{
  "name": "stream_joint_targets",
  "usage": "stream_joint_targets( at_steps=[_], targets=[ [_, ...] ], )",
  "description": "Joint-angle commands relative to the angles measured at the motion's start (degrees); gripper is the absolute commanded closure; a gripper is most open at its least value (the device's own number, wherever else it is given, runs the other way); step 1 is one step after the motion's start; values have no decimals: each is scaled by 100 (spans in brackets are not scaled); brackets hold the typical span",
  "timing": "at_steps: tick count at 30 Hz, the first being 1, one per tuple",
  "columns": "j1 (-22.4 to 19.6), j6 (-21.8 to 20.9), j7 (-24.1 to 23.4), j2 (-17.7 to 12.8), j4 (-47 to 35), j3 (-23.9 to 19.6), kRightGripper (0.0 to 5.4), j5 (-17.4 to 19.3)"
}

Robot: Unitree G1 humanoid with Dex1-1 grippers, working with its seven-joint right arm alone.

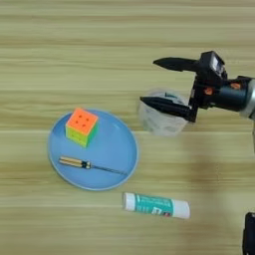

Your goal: Move the objects on the table

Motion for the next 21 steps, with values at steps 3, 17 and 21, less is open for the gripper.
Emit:
stream_joint_targets(
  at_steps=[3,17,21],
  targets=[
    [627,5,226,-275,-1050,-583,5,672],
    [2191,-840,880,-636,-1737,-134,5,243],
    [2328,-1234,868,-689,-1617,114,5,-20]
  ],
)
